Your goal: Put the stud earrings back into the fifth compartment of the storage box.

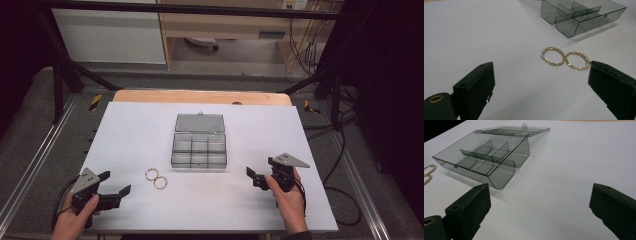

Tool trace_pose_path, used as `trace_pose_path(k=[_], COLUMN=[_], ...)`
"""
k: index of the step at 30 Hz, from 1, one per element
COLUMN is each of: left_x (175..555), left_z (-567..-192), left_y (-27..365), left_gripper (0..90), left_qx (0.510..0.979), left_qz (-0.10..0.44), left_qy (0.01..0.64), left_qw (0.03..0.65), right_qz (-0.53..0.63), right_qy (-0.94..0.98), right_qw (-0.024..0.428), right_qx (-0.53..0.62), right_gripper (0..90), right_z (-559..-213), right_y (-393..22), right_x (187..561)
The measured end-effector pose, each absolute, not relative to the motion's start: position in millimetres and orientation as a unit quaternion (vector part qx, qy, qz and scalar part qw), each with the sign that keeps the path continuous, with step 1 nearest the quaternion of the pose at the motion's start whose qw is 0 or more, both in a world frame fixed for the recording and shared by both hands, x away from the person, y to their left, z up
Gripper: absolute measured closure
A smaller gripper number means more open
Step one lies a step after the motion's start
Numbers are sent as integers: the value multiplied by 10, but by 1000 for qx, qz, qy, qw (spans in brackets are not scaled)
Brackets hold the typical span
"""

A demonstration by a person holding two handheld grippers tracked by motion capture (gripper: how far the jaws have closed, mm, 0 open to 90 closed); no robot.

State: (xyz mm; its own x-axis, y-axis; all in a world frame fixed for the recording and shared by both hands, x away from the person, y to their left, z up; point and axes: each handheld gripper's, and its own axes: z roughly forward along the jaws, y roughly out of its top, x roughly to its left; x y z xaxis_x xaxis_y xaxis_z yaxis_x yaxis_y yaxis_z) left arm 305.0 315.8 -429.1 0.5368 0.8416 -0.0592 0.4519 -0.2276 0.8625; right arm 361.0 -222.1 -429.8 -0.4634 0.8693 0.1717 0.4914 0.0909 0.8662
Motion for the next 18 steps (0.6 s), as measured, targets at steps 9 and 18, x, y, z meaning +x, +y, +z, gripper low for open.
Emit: trace_pose_path(k=[9, 18], left_x=[3052, 3055], left_z=[-4307, -4318], left_y=[3176, 3176], left_gripper=[74, 74], left_qx=[755, 756], left_qz=[218, 216], left_qy=[433, 436], left_qw=[441, 438], right_qz=[473, 473], right_qy=[707, 705], right_qw=[210, 218], right_qx=[481, 482], right_gripper=[34, 39], right_z=[-4288, -4251], right_y=[-2204, -2139], right_x=[3600, 3584])
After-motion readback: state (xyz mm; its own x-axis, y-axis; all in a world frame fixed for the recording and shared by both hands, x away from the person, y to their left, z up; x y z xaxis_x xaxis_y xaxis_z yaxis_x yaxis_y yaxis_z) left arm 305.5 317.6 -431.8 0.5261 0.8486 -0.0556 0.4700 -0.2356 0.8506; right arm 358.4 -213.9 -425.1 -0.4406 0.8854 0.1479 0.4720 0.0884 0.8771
